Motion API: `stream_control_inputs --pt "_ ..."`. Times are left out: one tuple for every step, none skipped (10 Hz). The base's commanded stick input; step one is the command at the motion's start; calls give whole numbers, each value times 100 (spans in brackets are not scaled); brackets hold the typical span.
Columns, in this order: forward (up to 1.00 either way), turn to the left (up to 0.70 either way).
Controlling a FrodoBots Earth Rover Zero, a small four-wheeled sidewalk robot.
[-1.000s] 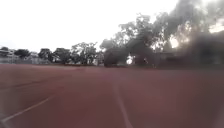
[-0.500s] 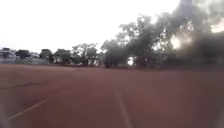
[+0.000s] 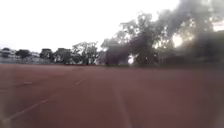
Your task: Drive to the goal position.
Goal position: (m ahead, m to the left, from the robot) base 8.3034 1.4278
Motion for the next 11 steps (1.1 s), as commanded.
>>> stream_control_inputs --pt "70 0" --pt "70 0" --pt "70 0" --pt "70 0" --pt "70 0" --pt "70 0" --pt "70 0" --pt "70 0" --pt "70 0" --pt "70 0" --pt "70 0"
